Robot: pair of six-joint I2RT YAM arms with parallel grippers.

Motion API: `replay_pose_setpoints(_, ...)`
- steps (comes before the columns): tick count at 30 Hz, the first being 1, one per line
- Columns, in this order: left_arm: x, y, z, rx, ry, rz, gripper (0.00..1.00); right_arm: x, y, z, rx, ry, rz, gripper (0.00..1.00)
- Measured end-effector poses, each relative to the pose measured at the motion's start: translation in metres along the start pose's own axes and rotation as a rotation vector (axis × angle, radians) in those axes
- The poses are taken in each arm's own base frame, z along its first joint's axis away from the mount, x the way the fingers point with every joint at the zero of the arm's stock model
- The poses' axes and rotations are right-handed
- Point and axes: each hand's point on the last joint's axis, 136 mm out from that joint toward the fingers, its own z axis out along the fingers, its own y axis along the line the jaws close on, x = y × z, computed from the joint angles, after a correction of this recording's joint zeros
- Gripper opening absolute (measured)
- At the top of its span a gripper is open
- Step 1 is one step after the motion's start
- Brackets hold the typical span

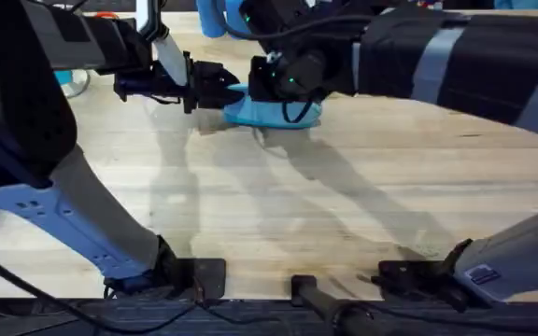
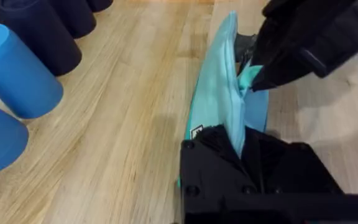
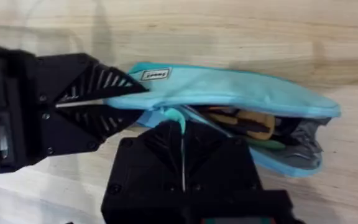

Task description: Unzip the bag, pick up the pens from the table one at a time and place them inside, then zip the bag closed.

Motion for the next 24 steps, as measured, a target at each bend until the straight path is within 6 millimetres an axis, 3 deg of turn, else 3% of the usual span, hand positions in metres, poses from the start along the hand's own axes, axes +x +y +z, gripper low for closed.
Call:
replay_pose_setpoints(21,-0.001,0.0,0.002,0.004,-0.001,0.009,0.044,-0.015,-0.032,0.001,0.026,0.028,0.068,0.033)
replay_pose_setpoints(24,-0.001,0.0,0.002,0.004,-0.001,0.009,0.044,-0.023,-0.046,-0.006,0.07,0.001,0.08,0.033)
